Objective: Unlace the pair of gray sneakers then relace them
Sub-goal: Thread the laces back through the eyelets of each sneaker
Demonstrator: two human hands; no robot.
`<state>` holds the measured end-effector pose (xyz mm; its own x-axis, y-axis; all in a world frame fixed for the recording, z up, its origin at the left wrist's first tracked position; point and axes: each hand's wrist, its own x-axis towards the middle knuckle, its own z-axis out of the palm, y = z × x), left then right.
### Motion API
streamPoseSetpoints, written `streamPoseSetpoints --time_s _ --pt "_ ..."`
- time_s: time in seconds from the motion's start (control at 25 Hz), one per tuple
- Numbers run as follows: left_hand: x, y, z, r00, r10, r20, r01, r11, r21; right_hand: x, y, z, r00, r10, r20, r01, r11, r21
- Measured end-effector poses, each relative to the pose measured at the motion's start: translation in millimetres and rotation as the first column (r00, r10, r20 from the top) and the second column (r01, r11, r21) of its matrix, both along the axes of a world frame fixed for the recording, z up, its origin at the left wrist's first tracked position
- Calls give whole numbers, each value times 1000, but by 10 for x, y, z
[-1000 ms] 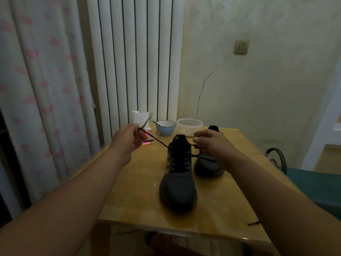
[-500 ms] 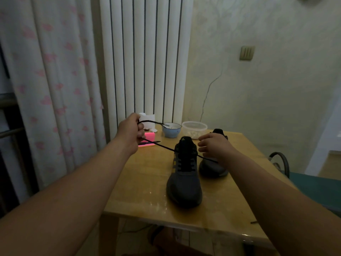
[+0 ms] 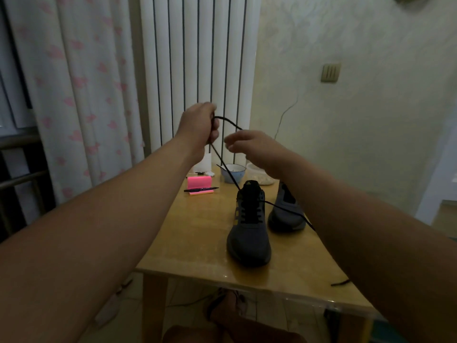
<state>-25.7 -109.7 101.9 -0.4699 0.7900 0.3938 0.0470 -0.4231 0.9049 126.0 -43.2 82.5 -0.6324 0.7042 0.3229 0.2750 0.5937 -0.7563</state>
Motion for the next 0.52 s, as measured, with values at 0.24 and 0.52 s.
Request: streamPoseSetpoints --time_s 0.24,0.52 --pt "147 2 103 851 91 -517 -132 990 -44 40 -95 378 982 109 -154 -144 960 -241" --pt "195 180 -70 941 -26 -338 15 999 -36 370 87 223 999 37 30 -30 975 -222"
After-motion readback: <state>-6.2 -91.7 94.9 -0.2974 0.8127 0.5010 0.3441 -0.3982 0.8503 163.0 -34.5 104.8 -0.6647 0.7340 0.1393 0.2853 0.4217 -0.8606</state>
